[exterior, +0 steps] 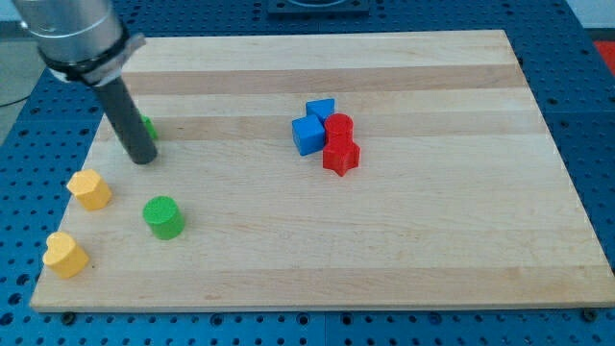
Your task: Push the green circle slightly up
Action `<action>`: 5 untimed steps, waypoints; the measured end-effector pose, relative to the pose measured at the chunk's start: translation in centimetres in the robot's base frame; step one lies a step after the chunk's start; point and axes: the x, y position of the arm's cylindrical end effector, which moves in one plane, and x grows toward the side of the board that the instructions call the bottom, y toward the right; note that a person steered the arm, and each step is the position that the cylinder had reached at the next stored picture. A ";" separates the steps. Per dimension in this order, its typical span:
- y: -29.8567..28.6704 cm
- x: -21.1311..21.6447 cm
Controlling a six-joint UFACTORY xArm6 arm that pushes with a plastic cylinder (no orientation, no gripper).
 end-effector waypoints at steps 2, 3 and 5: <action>9.3 4.8; 12.3 9.9; 9.6 15.6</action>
